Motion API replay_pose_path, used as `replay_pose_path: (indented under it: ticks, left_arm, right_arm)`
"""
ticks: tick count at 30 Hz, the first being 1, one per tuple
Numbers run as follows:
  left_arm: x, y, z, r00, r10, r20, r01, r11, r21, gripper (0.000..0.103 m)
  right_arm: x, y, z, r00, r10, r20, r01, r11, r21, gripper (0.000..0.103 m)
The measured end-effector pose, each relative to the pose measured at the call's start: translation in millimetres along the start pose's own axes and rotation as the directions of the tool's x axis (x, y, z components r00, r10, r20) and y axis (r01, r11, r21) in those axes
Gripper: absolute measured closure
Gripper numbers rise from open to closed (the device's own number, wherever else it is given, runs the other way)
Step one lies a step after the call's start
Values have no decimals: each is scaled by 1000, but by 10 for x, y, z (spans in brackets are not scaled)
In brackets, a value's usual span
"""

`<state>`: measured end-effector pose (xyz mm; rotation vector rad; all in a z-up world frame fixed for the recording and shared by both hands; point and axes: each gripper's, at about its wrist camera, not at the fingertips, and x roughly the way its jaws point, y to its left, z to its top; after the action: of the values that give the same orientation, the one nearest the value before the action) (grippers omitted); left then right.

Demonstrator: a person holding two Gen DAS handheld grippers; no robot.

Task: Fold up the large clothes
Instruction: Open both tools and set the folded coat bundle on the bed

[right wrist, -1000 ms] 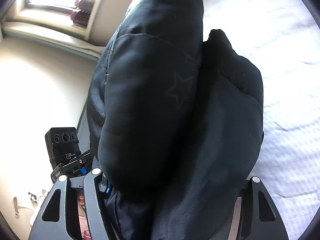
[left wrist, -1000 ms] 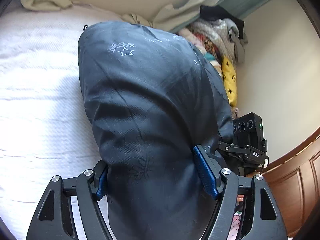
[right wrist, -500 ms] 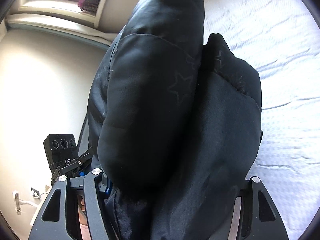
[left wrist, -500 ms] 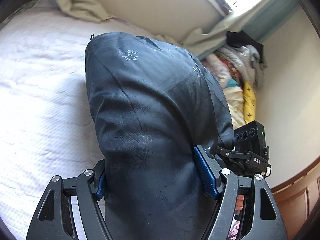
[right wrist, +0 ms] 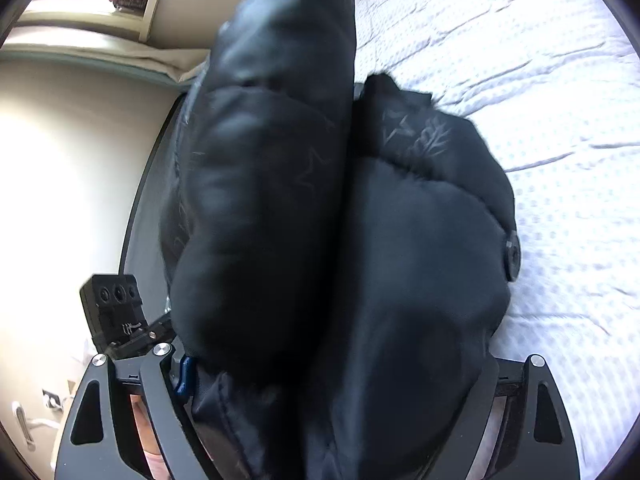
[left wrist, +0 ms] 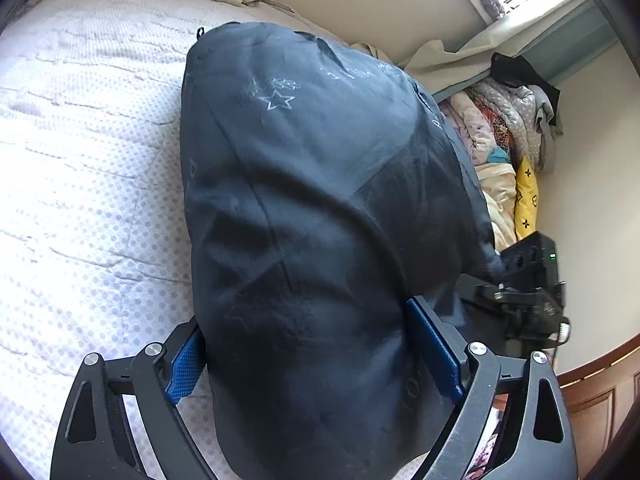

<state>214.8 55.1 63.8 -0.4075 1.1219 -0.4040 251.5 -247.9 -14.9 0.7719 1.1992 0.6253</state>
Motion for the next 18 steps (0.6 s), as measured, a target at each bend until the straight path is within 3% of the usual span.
replay_pose_path:
  ticks: [4,7,10,14,16,18]
  left_arm:
    - [-153,-131,21,998,65,23,-66,997,40,10]
    - [-335,-290,2,985,150,88,-159,981,110,11]
    - [-539,-529,-57,967,194,166,-226,952,206,11]
    - [-663,-831,-213,961,191,198,-245,922,300,11]
    - [-614,-950,-348,956,224,191,-277,902,330,11]
    - [-542,-1020,-465,955,240,174,-287,894,343,11]
  right_arm:
    - [-476,-60,167,999,-20,36,21,1000,-12,16]
    - [-753,138,90,987,-119,111,130,987,-94,16]
    - [-913,528,-206,952,-210,222,257,944,-208,17]
    - [-1088,951,-408,912,-234,336,357,858,-371,41]
    - [-1067,1096,-513,924,-203,324,337,831,-442,52]
    - [-846,1212,-639,937,-223,269,334,801,-497,63]
